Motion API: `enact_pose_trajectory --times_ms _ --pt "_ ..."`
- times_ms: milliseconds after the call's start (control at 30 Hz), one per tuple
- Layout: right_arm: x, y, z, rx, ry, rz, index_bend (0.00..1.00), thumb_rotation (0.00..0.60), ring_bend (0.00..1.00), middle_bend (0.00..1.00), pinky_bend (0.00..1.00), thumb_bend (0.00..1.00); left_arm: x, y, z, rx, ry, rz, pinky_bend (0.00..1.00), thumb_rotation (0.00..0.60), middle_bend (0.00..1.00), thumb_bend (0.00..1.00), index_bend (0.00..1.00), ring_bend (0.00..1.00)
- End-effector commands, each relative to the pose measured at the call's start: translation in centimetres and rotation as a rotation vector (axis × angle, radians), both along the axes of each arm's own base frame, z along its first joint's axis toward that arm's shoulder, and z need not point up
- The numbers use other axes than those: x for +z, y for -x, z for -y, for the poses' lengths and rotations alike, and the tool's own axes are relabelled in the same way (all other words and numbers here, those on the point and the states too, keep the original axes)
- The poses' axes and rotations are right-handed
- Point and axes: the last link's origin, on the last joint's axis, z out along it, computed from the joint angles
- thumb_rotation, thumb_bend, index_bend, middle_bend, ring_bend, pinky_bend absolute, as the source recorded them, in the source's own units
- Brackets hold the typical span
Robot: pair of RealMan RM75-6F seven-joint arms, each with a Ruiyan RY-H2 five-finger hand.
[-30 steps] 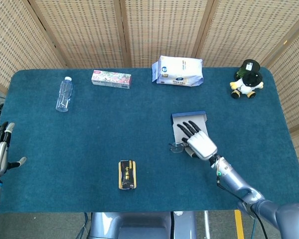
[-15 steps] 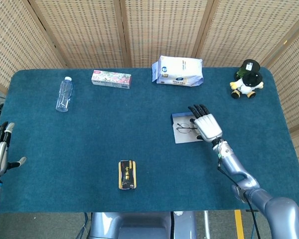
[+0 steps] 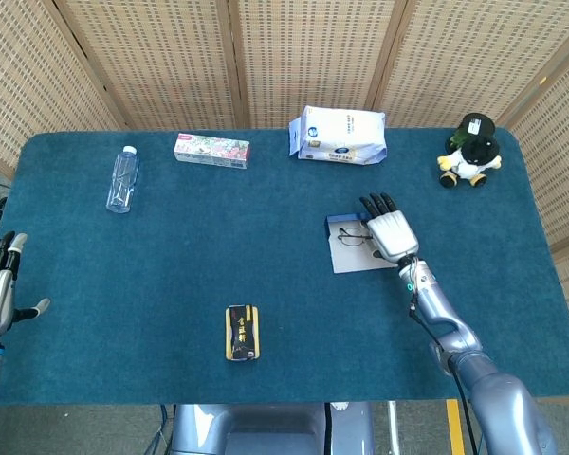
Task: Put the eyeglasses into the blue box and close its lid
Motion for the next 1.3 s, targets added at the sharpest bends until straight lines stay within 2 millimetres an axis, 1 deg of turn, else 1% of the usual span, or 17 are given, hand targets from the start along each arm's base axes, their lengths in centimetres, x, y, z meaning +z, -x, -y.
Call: enact_pose_trajectory --times_ms 33,367,633,1133,1233,1300 --pt "-0.2 -0.1 0.1 -0.005 -0.002 -0.002 0.63 0.600 0.00 0.11 0.06 0.57 0.0 0.0 0.0 0.000 0.000 -0.001 0.00 0.600 0.00 0.00 0.00 0.00" --pt "-0.9 -1.1 1.0 -0.015 -0.006 -0.018 0.63 0.600 0.00 0.11 0.06 0.57 0.1 0.0 0.0 0.000 -0.003 0.005 0.00 0.600 0.00 0.00 0.00 0.00" --pt "-1.4 -2.1 1.3 -0.003 -0.010 -0.019 0.63 0.600 0.00 0.11 0.06 0.57 0.1 0.1 -0.1 0.005 -0.001 0.002 0.00 0.600 0.00 0.00 0.00 0.00" --pt "-2.0 -2.7 2.4 -0.041 -0.008 -0.074 0.63 0.600 0.00 0.08 0.06 0.57 0.1 0.2 -0.2 0.012 -0.002 -0.003 0.00 0.600 0.00 0.00 0.00 0.00" --pt "-2.0 -2.8 2.5 -0.043 -0.005 -0.079 0.62 0.600 0.00 0.07 0.06 0.50 0.1 0.2 -0.2 0.014 -0.004 -0.002 0.00 0.600 0.00 0.00 0.00 0.00" --pt "-2.0 -2.9 2.6 -0.042 -0.002 -0.080 0.59 0.600 0.00 0.06 0.06 0.44 0.1 0.3 -0.2 0.015 -0.003 -0.003 0.00 0.600 0.00 0.00 0.00 0.00"
